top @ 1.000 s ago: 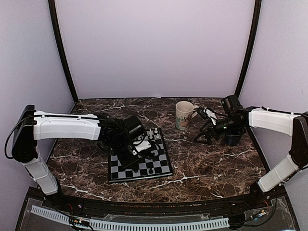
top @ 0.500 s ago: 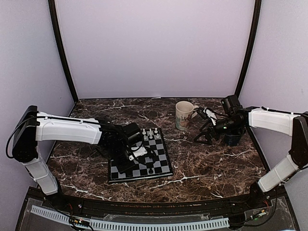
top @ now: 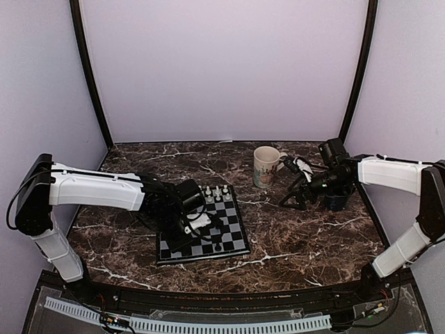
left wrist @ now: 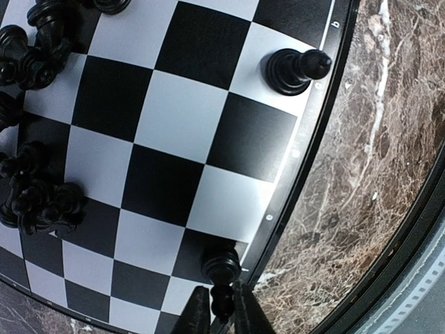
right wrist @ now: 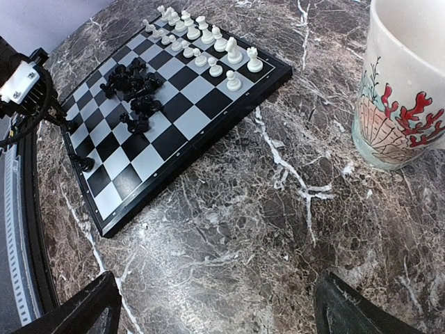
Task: Set up the chess pieces on the board
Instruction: Place the bishop on f8, then pick up the rook from the chessboard.
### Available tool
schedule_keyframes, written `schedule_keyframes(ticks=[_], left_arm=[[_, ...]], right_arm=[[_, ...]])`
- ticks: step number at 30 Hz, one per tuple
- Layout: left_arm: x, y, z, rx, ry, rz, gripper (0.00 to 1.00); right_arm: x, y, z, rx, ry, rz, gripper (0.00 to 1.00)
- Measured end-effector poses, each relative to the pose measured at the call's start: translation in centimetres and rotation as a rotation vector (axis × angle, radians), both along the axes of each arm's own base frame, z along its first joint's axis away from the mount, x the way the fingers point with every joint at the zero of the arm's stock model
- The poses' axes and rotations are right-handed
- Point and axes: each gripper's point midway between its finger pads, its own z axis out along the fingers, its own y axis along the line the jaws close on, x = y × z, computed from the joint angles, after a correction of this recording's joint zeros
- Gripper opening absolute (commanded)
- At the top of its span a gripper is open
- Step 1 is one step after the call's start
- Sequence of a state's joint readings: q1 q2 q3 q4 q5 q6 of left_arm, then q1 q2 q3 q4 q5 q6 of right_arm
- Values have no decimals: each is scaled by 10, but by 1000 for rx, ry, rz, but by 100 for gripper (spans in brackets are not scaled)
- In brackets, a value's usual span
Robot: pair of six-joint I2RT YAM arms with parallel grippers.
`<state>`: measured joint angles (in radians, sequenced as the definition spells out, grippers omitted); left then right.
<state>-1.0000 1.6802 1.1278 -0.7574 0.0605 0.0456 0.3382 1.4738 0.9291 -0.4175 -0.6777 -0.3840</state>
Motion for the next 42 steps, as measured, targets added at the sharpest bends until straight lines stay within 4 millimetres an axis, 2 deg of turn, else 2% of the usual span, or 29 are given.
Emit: schedule_keyframes(ticks=[7, 12, 19, 22, 29, 31, 32, 33, 34, 35, 38, 40, 42], left_arm=[[4, 4, -2, 22, -24, 6, 17], [6, 6, -2, 31, -38, 9, 24], [3, 2, -3, 8, -17, 5, 25], [1, 1, -4, -1, -7, 2, 33], [1, -1, -1, -14, -13, 6, 41], [4, -1, 7, -28, -34, 7, 44], [6, -3, 13, -40, -50, 8, 49], [10, -5, 22, -59, -73, 11, 67], [14, -8, 32, -81, -100, 17, 95], [21, -10, 44, -108, -133, 28, 98], [43, -14, 79, -211, -214, 107, 99], [68, -8, 102, -295, -264, 211, 99], [92, 2, 121, -368, -308, 316, 99]], right_arm=[[0, 0, -1, -2, 5, 0, 96], [0, 0, -2, -2, 5, 0, 96], [0, 0, -4, -3, 15, 2, 96], [-1, 0, -5, -2, 17, 3, 96], [0, 0, -2, -5, 20, 0, 93], [4, 0, 5, -13, 14, -7, 91], [7, 0, 10, -17, 6, -10, 90], [11, 0, 17, -20, -8, -12, 89], [15, 2, 25, -21, -23, -11, 87], [20, 5, 36, -22, -43, -5, 86], [34, 17, 61, -21, -104, 21, 82], [34, 32, 69, -29, -120, 62, 80], [30, 52, 67, -53, -119, 113, 78]])
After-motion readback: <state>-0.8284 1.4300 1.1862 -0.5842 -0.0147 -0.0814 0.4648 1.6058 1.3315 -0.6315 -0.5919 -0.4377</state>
